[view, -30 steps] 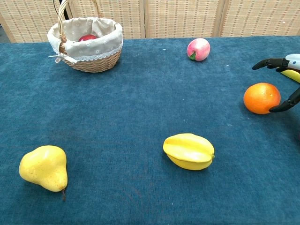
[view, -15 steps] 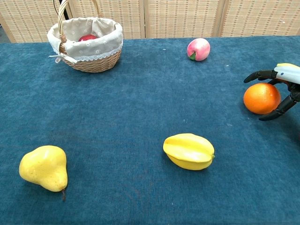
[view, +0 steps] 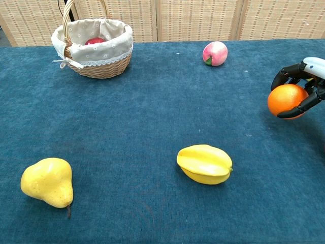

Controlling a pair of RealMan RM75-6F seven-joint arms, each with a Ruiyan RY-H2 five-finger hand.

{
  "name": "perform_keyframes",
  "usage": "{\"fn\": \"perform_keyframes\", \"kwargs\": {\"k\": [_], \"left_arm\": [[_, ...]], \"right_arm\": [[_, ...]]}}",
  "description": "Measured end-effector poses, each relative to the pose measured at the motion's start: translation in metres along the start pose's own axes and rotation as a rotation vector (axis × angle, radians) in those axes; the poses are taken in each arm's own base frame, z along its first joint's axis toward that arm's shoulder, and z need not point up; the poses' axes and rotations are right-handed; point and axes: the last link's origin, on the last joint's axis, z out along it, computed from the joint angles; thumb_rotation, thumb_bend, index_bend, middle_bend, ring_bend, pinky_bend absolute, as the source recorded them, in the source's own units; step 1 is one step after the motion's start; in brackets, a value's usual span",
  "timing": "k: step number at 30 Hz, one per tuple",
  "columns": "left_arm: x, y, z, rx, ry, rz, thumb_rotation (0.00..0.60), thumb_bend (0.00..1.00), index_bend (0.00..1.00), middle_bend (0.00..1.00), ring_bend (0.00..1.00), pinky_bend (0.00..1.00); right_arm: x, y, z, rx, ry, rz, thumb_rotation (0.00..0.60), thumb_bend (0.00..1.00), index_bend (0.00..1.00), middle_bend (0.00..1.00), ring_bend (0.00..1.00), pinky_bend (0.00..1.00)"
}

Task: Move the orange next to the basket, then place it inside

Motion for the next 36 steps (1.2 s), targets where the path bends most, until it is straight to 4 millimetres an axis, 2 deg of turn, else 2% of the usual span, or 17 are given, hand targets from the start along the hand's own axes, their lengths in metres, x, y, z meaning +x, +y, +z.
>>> {"fn": "perform_keyframes", "kwargs": {"k": [4, 13, 16, 21, 24, 28, 36], "left_arm": [[0.001, 0.000, -0.001, -0.002, 0.005, 0.002, 0.600, 0.00, 0.00, 0.00, 0.00, 0.00], [0.011, -0.001, -0.009, 0.000, 0.058, -0.007, 0.600, 0.00, 0.00, 0.00, 0.00, 0.00], [0.015, -0.004, -0.012, 0.011, 0.077, -0.020, 0.600, 0.00, 0.00, 0.00, 0.00, 0.00], [0.021, -0.011, -0.015, 0.032, 0.100, -0.035, 0.600, 0.00, 0.00, 0.00, 0.00, 0.00], [0.024, -0.013, -0.016, 0.036, 0.114, -0.043, 0.600, 0.00, 0.00, 0.00, 0.00, 0.00], [0.026, -0.015, -0.018, 0.039, 0.124, -0.052, 0.600, 0.00, 0.00, 0.00, 0.00, 0.00], [0.025, -0.015, -0.018, 0.030, 0.115, -0.052, 0.600, 0.00, 0.00, 0.00, 0.00, 0.00]], "right_arm": [[0.006, -0.011, 0.000, 0.028, 0.025, 0.014, 0.600, 0.08, 0.72, 0.66, 0.69, 0.73], [0.011, -0.053, -0.006, 0.160, 0.102, -0.034, 0.600, 0.08, 0.72, 0.66, 0.69, 0.73], [0.004, -0.068, -0.013, 0.235, 0.115, -0.063, 0.600, 0.08, 0.72, 0.66, 0.69, 0.73], [-0.021, -0.096, -0.027, 0.352, 0.084, -0.107, 0.600, 0.08, 0.72, 0.66, 0.69, 0.73], [-0.035, -0.109, -0.029, 0.390, 0.053, -0.122, 0.600, 0.08, 0.72, 0.66, 0.69, 0.73], [-0.054, -0.125, -0.022, 0.405, -0.004, -0.117, 0.600, 0.08, 0.72, 0.66, 0.69, 0.73], [-0.084, -0.147, 0.021, 0.327, -0.094, -0.106, 0.600, 0.08, 0.72, 0.66, 0.69, 0.73]]}}
